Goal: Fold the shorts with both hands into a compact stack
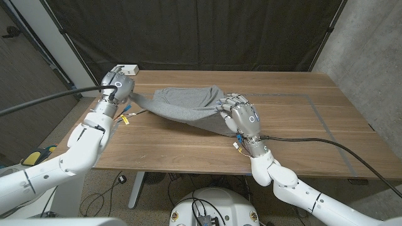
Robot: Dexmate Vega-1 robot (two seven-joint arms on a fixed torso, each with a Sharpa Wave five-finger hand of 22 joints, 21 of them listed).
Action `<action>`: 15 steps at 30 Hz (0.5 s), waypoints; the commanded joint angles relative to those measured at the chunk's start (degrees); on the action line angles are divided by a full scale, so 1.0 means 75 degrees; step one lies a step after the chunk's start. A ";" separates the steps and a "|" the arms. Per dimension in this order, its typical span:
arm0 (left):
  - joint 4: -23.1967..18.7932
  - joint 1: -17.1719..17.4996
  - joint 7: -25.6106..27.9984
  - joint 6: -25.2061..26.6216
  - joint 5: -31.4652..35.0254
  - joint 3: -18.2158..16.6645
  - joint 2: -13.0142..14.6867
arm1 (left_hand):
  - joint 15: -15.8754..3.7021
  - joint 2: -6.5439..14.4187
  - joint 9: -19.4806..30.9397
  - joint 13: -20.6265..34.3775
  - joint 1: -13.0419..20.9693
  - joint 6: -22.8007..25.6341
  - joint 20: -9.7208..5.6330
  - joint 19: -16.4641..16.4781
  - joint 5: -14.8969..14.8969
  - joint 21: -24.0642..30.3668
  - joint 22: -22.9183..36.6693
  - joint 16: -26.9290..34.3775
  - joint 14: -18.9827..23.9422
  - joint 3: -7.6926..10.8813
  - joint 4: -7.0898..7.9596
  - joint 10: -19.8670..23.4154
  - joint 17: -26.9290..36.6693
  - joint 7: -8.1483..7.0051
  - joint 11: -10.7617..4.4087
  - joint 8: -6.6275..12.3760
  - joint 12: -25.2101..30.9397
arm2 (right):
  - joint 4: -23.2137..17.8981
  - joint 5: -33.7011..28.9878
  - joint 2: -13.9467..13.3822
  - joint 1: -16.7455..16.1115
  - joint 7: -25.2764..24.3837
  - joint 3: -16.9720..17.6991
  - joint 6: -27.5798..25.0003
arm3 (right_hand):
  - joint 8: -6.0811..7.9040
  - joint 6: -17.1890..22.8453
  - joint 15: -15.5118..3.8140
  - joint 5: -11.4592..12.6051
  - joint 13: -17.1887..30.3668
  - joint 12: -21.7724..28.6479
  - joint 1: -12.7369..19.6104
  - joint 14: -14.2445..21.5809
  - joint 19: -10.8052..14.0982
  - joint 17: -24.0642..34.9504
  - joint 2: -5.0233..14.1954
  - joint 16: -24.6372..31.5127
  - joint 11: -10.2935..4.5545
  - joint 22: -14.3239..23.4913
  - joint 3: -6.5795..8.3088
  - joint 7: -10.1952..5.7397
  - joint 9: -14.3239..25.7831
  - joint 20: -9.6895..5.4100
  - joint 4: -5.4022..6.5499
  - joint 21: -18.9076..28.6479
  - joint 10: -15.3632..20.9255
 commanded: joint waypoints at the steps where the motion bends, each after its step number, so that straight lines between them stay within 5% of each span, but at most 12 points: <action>1: 0.0162 -0.0817 -0.0988 -0.0564 0.0932 0.0168 -0.0490 | -0.1371 0.0010 0.0019 0.1350 0.0048 0.0026 -0.0017 0.0010 0.0067 0.0041 0.0016 0.0003 -0.0025 0.0002 0.0018 0.0369 0.0035 -0.0063 0.0256 0.0027 -0.0052 | 0.0672 0.0334 0.0204 0.0932 0.0043 -0.0119 0.0487 | 0.0034 0.0011 -0.1132 0.0064 0.0038 0.0004 -0.0084 0.0076 0.0029 -0.0008 -0.0007 -0.0027 -0.0052 0.0019 0.0035 -0.0055 0.0005 0.0044 -0.0008 0.0042 0.0063; 15: 0.0575 -0.1600 -0.2022 -0.1215 0.1645 0.0295 -0.1081 | -0.1376 -0.0013 0.0014 0.1403 0.0078 0.0096 -0.0072 0.0015 0.0073 0.0071 0.0012 0.0037 -0.0023 -0.0031 0.0001 0.0414 0.0068 -0.0074 0.0253 0.0049 -0.0097 | 0.2074 0.0697 0.0776 0.2142 -0.0003 -0.0497 0.1093 | 0.0024 0.0013 -0.1130 0.0096 0.0037 -0.0009 -0.0104 0.0136 0.0025 -0.0005 -0.0011 -0.0064 -0.0057 0.0017 0.0044 -0.0037 -0.0053 0.0051 -0.0011 0.0042 0.0122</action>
